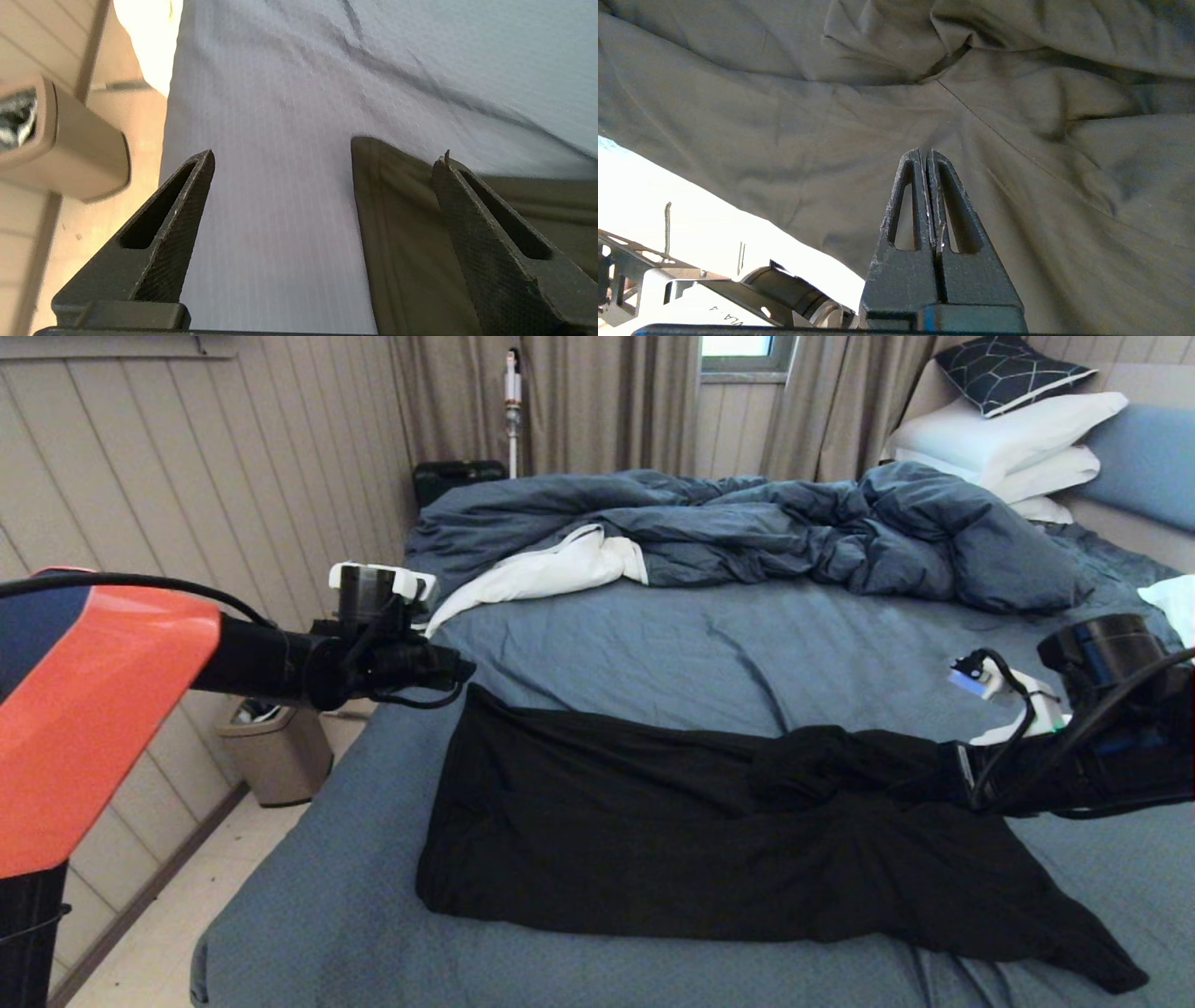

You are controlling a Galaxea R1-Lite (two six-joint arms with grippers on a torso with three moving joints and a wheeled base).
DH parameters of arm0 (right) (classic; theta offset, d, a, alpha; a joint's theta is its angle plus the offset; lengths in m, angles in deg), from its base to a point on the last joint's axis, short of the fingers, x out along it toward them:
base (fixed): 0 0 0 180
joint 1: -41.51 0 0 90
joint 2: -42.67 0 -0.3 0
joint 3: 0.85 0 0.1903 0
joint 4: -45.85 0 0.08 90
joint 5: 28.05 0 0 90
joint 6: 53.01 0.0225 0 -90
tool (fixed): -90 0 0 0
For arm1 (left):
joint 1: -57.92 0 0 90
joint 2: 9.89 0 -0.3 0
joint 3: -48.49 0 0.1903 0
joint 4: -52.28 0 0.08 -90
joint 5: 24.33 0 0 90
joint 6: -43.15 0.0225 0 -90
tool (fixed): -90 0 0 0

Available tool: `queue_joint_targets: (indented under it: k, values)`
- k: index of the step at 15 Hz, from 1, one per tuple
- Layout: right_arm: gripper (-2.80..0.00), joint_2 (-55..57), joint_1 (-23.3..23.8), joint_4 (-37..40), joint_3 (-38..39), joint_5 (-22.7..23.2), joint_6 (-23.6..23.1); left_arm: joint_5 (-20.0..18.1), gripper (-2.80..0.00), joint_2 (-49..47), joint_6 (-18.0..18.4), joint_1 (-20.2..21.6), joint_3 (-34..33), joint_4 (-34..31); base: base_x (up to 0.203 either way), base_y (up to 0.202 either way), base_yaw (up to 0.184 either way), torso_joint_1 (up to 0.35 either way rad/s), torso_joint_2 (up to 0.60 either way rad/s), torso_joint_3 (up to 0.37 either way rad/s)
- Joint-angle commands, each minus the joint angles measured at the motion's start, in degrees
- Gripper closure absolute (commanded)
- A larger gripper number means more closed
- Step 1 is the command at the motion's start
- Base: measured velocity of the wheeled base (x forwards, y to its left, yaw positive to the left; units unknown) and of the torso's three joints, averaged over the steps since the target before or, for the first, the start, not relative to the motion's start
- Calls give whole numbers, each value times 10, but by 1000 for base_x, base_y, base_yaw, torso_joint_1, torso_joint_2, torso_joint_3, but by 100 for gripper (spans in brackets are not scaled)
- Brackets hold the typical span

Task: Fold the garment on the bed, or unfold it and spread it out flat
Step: Unford the black T-shirt

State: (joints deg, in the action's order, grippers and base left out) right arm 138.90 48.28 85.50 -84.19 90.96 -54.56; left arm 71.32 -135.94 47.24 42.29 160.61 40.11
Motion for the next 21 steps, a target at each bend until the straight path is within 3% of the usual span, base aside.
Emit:
queue_joint_targets:
  k: [1, 3, 4, 7, 9, 13, 16, 21]
  values:
    - [0, -10, 0, 1, 0, 2, 1, -6, -280, 65, -5, 0, -35, -13, 0, 0, 0, 0, 0, 0]
    - [0, -19, 0, 1, 0, 2, 2, -28, -280, 136, -26, 0, -99, -44, 0, 0, 0, 0, 0, 0]
    - [0, -20, 0, 2, 0, 2, 3, -39, 0, 166, -41, -1, -139, -62, 0, 0, 0, 0, 0, 0]
    - [0, -15, 0, 2, 0, 2, 6, -63, 0, 186, -93, -34, -232, -79, 0, 0, 0, 0, 0, 0]
    - [0, -14, -3, 2, -1, 2, 6, -70, 0, 169, -120, -69, -252, -75, 0, 0, 0, 0, 0, 0]
    - [0, -2, -25, 2, -5, 2, 6, -63, 0, 91, -133, -109, -208, -58, 0, 0, 0, 0, 0, 0]
    - [0, -1, -24, 1, -4, 3, 5, -54, 0, 53, -134, -111, -155, -57, 0, 0, 0, 0, 0, 0]
    - [0, 9, -25, 1, -4, 3, 4, -55, 0, 66, -131, -112, -220, -54, 0, 0, 0, 0, 0, 0]
